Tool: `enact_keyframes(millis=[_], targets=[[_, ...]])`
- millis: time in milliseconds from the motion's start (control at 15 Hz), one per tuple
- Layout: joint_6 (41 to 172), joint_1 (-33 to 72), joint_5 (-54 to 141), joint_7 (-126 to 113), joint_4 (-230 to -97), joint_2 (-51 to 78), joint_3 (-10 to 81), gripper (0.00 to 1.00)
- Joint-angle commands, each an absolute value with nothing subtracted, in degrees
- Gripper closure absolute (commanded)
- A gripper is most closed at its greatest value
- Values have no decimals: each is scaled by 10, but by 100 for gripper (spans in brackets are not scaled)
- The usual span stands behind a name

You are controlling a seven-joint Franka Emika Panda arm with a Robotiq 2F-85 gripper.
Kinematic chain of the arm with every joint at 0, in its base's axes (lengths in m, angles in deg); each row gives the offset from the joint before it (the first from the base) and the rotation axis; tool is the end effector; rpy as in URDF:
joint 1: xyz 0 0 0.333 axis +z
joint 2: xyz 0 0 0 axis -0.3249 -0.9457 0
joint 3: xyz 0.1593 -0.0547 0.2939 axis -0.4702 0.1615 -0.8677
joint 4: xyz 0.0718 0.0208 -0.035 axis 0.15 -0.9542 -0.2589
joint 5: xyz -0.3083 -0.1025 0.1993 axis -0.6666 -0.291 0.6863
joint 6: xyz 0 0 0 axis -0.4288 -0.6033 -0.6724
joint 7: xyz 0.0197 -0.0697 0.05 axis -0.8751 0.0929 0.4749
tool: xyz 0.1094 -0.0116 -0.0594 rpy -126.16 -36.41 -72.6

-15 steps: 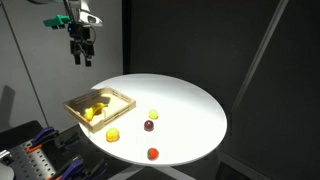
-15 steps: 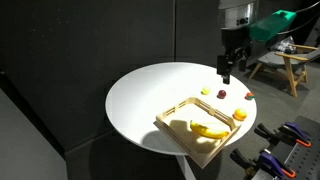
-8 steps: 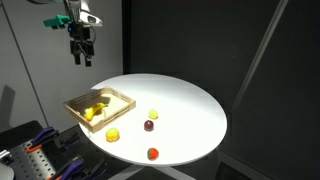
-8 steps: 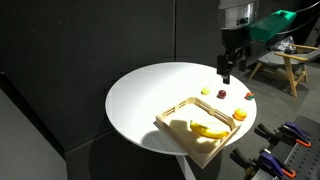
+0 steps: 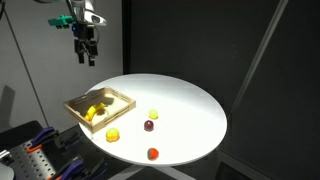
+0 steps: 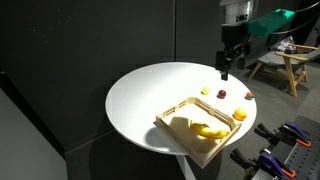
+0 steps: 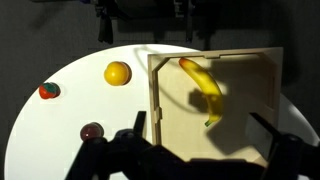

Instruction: Put the orange plastic fruit in the crate

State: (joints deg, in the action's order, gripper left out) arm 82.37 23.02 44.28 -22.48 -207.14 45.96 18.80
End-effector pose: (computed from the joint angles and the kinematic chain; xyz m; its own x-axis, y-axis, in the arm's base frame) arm 0.3975 0.1172 0.4249 0.9889 -0.0678 -0.1319 -0.0473 -0.9872 0.1524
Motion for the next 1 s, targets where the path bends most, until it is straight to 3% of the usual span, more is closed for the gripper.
enact_keyframes(millis=[0,933], targets=[[834,229,459,-211,-2049,446,215,0],[937,174,464,-243,-2047,414,292,0]])
